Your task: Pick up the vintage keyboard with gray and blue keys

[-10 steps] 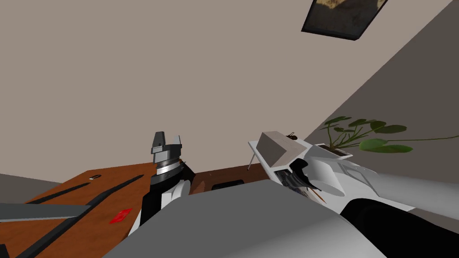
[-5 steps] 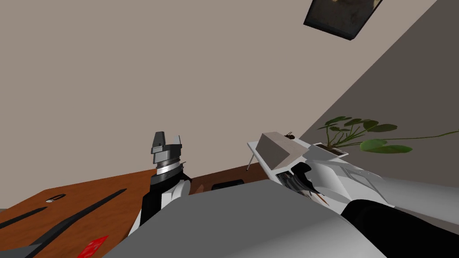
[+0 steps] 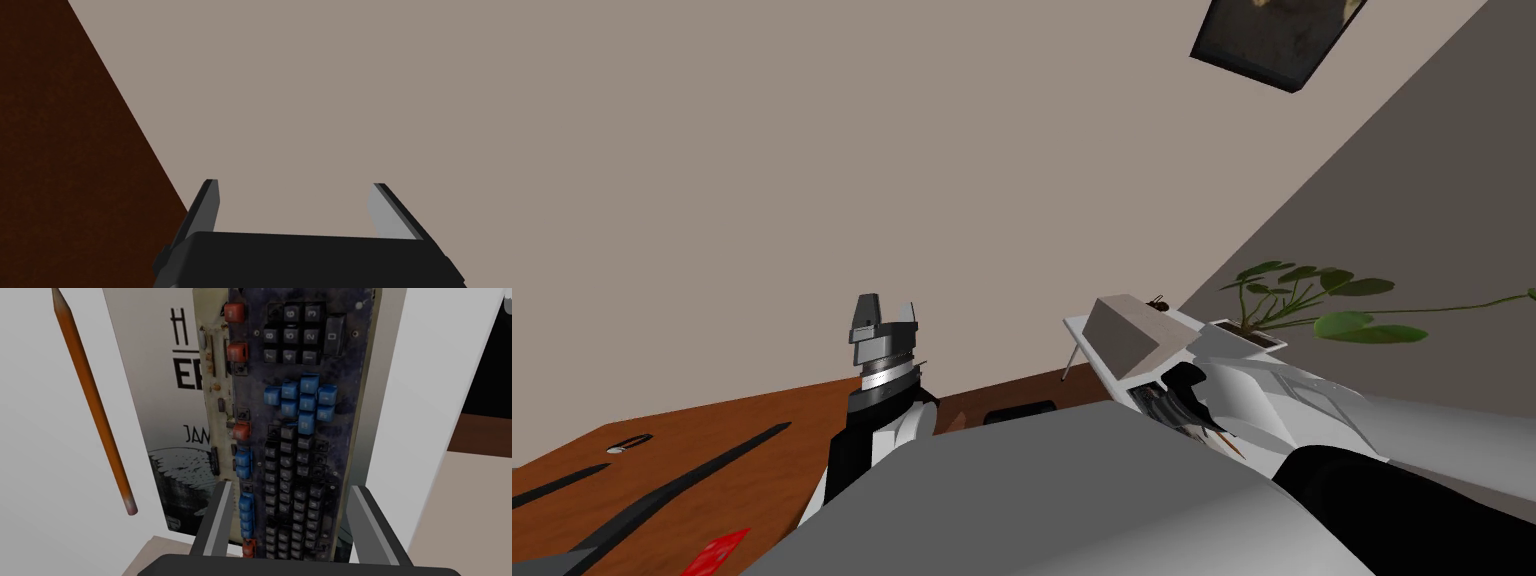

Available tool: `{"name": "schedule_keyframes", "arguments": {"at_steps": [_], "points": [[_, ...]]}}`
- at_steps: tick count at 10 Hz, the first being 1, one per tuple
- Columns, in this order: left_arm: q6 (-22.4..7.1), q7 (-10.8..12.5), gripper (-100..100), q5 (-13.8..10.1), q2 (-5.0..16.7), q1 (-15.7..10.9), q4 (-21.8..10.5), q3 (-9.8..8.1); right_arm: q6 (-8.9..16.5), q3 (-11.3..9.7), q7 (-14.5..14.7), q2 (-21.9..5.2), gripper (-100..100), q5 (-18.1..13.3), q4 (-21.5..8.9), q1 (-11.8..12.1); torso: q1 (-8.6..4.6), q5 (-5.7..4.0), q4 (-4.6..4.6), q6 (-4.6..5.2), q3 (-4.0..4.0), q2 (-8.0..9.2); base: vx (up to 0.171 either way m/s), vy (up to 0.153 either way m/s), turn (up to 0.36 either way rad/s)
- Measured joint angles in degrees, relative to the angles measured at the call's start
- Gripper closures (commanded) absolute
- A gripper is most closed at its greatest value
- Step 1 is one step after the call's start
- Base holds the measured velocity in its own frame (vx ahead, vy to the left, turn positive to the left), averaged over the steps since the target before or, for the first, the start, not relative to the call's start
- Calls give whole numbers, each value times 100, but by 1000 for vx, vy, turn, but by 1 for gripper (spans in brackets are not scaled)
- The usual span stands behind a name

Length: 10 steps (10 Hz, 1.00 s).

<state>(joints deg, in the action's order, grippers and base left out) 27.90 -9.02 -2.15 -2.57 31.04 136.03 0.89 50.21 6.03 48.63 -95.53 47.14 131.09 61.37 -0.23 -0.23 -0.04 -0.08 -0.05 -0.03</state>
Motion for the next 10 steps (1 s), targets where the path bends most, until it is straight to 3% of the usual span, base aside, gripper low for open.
{"name": "schedule_keyframes", "arguments": {"at_steps": [1,5,9,10], "points": [[0,0,0,0,0,-2,0,1,57,-60,-21,4,100,102,-40,-144,-4,-1,4,-14,8,15,-133,-21,293],[0,0,0,0,0,-2,-1,0,425,178,-73,57,100,618,-123,-403,-1,1,12,0,30,51,-139,-9,183],[0,0,0,0,0,-1,-1,0,785,287,-137,104,100,1131,-245,-765,-9,-1,11,1,25,42,-103,-18,152],[0,0,0,0,0,0,0,0,803,295,-140,104,0,1146,-248,-775,-9,-1,7,7,16,25,-8,-1,-8]]}}
